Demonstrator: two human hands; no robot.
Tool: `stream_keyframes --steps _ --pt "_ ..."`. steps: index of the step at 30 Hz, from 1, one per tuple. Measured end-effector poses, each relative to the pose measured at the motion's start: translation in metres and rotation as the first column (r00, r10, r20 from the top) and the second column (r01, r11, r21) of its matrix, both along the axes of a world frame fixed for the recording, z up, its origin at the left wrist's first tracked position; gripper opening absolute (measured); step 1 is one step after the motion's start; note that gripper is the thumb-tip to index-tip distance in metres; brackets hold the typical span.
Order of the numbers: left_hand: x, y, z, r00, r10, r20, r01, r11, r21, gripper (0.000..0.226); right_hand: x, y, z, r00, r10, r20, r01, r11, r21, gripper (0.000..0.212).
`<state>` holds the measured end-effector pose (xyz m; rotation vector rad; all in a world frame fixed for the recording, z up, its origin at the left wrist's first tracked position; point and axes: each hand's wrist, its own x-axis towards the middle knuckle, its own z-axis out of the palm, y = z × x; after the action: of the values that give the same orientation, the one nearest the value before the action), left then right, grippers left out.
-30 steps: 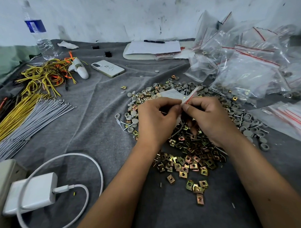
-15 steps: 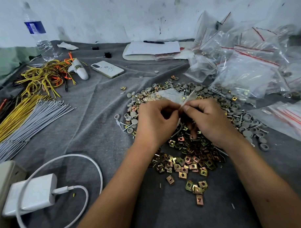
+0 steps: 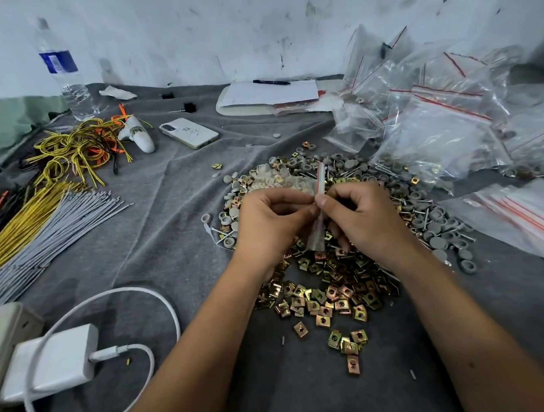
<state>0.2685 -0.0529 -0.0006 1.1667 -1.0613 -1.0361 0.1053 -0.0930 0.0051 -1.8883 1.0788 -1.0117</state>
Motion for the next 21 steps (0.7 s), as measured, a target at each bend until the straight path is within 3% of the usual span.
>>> stream_keyframes --steps 5,10,21 --pt "-0.0023 0.0017 0.0 0.994 -0.002 -0.111 0.003 1.0 0.011 0.014 0.0021 -0.0013 -0.0025 0.999 0.024 -0.039 -0.025 0.999 -0.036 0.03" --pt "-0.0012 -0.0009 -0.0002 0.967 -0.015 -0.253 0.021 0.999 0.023 0.012 -0.0045 -0.0039 -0.0015 0.986 0.085 0.141 -0.094 0.994 0.063 0.014" --pt "0.0004 0.0001 0.0012 0.977 0.006 -0.213 0.002 0.999 0.041 0.016 -0.0072 -0.0051 -0.0003 0.997 0.079 -0.019 -0.081 0.994 -0.075 0.022"
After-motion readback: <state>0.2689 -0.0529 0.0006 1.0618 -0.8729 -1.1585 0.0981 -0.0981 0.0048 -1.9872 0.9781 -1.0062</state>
